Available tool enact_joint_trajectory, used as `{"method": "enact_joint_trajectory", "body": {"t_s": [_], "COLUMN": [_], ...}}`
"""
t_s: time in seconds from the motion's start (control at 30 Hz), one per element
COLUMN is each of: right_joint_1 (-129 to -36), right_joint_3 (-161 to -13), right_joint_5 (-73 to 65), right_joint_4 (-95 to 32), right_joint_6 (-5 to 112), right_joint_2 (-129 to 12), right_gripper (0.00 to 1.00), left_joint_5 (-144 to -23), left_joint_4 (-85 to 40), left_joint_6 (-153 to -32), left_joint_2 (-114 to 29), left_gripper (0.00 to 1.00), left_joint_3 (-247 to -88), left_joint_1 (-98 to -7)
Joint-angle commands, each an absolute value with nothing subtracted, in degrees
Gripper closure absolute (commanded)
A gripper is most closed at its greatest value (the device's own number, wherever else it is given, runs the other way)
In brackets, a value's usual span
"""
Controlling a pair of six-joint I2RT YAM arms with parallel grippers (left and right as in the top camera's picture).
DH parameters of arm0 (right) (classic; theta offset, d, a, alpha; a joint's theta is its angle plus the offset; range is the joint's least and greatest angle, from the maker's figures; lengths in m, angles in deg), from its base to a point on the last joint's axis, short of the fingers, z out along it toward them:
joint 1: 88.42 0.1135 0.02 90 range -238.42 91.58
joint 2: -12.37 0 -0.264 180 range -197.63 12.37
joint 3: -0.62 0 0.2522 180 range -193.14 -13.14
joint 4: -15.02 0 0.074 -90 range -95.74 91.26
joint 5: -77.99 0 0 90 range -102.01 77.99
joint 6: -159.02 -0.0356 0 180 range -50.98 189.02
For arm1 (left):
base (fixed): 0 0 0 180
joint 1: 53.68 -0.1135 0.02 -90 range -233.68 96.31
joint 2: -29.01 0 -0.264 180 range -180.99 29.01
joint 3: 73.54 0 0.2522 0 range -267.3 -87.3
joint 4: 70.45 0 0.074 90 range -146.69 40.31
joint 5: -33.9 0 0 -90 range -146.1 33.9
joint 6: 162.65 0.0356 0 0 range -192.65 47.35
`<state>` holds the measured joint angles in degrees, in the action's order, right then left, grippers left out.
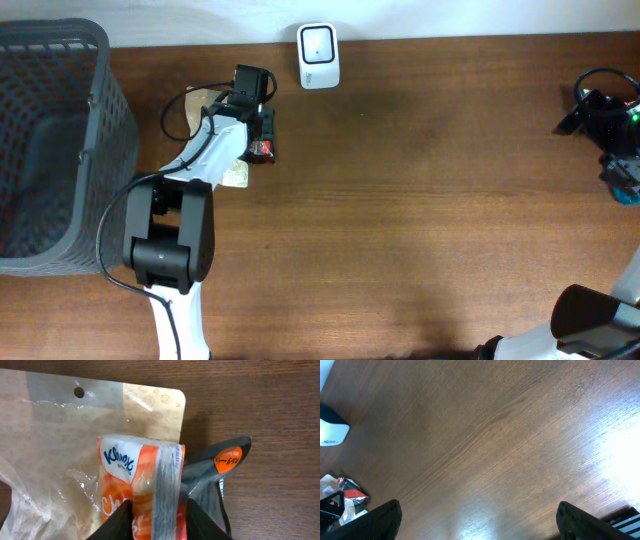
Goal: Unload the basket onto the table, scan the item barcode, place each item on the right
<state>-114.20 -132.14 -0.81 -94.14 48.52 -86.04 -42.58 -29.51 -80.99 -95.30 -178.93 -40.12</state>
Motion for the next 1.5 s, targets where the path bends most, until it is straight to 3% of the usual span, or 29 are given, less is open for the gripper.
{"method": "enact_joint_trajectory", "body": {"t_s": [0.0,0.23,0.57,0.8,0.87,1.1,1.47], "right_joint_1": [-113.94,-113.94,-113.94,-113.94,-113.94,-113.94,-113.94], "right_joint_3": [-131.85,-131.85,-131.85,-131.85,-131.85,-131.85,-131.85], "right_joint_5": [-1.75,-1.75,-1.75,-1.75,-1.75,-1.77,-1.75], "right_joint_4": [-94.07,-94.09,-94.07,-94.07,-94.07,-94.07,-94.09], "right_joint_6": [49.09,49.09,49.09,49.09,49.09,49.09,49.09], "right_joint_2": [-85.45,-85.45,-85.45,-85.45,-85.45,-85.45,-85.45], "right_gripper": [0.02,0.02,0.02,0.02,0.02,0.02,0.02], "left_joint_5": [-44.75,-44.75,-49.8,-87.46,-92.64,-90.47,-89.88], "left_joint_4": [-28.9,-28.16,-23.9,-20.05,-18.32,-18.52,-22.15], "left_joint_6": [-80.46,-80.46,-80.7,-83.98,-87.48,-90.47,-90.87], "left_joint_2": [-95.93,-94.71,-85.03,-77.38,-78.21,-87.23,-95.89], "left_gripper": [0.75,1.0,1.0,1.0,1.0,1.0,1.0], "left_joint_3": [-179.17,-179.2,-179.2,-179.17,-179.15,-179.06,-179.06], "left_joint_1": [-40.08,-40.1,-40.08,-39.55,-37.98,-25.17,-17.13]}}
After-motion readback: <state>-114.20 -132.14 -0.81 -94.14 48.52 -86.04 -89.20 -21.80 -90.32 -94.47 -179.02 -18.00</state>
